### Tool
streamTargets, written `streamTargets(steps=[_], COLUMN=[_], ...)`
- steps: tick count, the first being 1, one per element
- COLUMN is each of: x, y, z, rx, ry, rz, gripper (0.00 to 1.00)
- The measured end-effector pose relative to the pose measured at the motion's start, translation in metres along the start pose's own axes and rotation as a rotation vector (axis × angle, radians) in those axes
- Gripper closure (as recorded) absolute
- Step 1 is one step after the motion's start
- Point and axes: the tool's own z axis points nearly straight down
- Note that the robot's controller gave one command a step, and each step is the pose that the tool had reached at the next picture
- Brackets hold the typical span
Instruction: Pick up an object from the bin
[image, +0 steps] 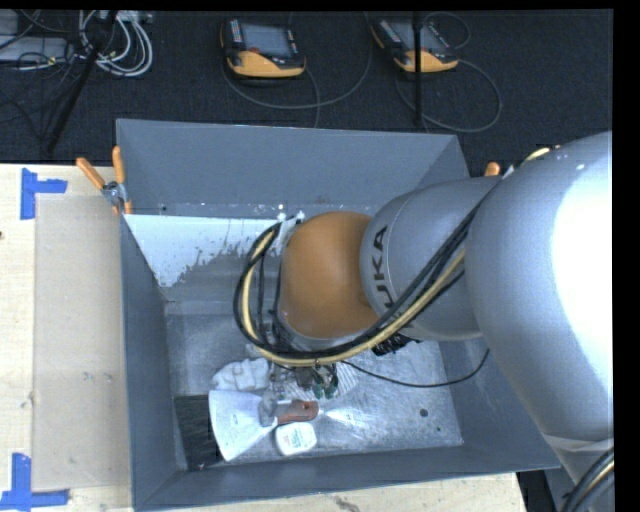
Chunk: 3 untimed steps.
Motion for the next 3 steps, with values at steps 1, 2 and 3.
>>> streamTargets(steps=[1,2,3], x=[0.000,-0.007,0.001], y=[0.000,-0.007,0.018], z=[0.000,0.004,-0.168], rx=[0.000,-0.013,-0.005], ry=[0.000,0.016,-0.020], rz=[0.000,-0.004,0.015], gripper=[1.00,1.00,1.00])
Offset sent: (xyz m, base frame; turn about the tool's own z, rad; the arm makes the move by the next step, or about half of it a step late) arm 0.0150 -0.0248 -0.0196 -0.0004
